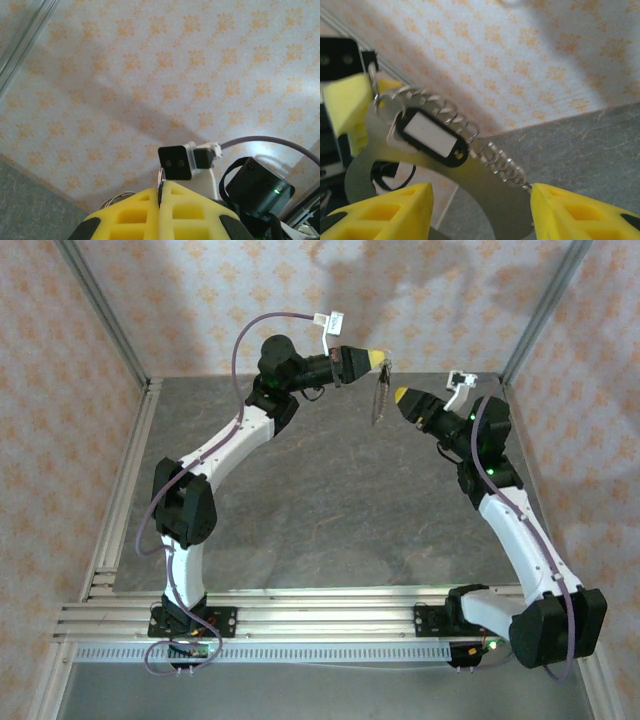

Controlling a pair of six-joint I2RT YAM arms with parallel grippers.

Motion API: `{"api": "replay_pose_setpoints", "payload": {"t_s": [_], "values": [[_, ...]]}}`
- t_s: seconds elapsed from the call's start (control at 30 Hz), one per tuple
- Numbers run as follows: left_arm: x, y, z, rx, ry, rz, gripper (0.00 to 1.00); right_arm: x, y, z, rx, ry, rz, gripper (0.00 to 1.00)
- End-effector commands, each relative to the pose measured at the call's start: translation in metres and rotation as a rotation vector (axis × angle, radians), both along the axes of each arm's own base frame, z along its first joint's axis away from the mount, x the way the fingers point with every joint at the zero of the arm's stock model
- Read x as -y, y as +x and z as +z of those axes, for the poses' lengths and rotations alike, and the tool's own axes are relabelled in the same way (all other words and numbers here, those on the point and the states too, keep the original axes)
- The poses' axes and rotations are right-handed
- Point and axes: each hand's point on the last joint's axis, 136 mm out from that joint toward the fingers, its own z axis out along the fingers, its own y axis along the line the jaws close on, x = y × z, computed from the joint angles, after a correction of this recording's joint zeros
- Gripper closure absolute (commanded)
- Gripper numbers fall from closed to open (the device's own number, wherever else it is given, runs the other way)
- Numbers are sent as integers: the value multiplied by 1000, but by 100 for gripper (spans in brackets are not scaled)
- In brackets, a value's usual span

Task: Put the keys on the keyring

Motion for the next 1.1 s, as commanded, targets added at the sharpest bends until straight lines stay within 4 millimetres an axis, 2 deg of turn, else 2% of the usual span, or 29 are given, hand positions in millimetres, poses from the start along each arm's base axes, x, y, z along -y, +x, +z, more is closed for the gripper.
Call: {"api": "replay_pose_setpoints", "payload": {"t_s": [0.0, 0.4, 0.63, 0.7, 0.87, 1.07], "values": [[-5, -16, 32, 99, -40, -3, 100, -5, -9, 12, 83, -117, -14, 46], [-5, -16, 32, 97, -37, -4, 100, -25, -2, 23, 137, -234, -18, 46], [-4, -18, 34, 100, -38, -10, 100, -26, 7, 33, 159, -254, -35, 47], [-3, -19, 34, 100, -37, -15, 100, -27, 15, 26, 143, -269, -40, 48], [-2, -21, 36, 105, -33, -20, 100, -28, 19, 29, 154, -285, -42, 52], [-1, -21, 35, 106, -30, -23, 100, -32, 23, 31, 162, -304, -26, 61]]}}
